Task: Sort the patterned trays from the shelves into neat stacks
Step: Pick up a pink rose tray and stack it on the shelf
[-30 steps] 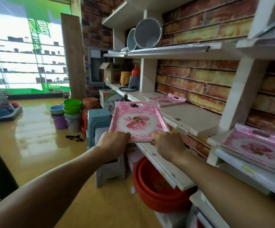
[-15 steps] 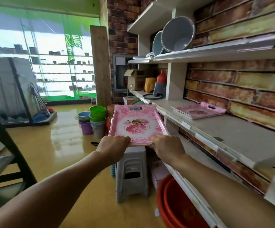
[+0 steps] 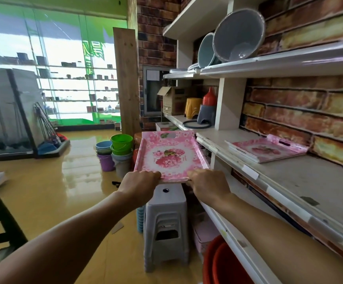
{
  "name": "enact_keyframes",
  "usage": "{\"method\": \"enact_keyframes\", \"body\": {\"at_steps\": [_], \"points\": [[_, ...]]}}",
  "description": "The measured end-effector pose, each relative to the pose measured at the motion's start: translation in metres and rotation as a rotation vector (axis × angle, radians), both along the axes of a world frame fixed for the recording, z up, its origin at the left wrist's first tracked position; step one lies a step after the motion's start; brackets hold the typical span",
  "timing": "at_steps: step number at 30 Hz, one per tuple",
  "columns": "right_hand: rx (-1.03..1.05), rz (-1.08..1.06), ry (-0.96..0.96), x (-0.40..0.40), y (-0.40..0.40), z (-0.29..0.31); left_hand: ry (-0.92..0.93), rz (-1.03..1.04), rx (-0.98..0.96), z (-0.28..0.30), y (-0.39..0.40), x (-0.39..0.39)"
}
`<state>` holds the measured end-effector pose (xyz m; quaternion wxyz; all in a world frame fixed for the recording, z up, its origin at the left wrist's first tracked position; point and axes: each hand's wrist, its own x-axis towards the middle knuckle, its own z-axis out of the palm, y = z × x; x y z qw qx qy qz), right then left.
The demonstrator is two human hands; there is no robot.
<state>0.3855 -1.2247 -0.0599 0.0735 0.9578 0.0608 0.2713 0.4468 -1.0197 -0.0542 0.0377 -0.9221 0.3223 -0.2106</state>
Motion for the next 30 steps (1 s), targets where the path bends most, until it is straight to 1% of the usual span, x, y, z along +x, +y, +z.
{"method": "enact_keyframes", "body": {"at_steps": [5,10,17,21,30], "points": [[0.007,-0.043,0.007,0.065,0.001,0.001,0.001,-0.05,0.01,0.0,-0.001,0.076],[0.052,-0.096,-0.025,0.134,0.002,0.006,-0.023,-0.105,0.014,0.015,-0.001,0.151],[0.05,-0.243,-0.027,0.201,-0.003,0.002,-0.031,-0.22,0.021,0.02,-0.013,0.234],[0.028,-0.299,-0.029,0.222,-0.023,-0.003,0.008,-0.287,0.03,0.015,-0.036,0.265],[0.021,-0.371,-0.044,0.267,-0.092,0.0,-0.008,-0.388,0.042,0.011,-0.125,0.338]]}}
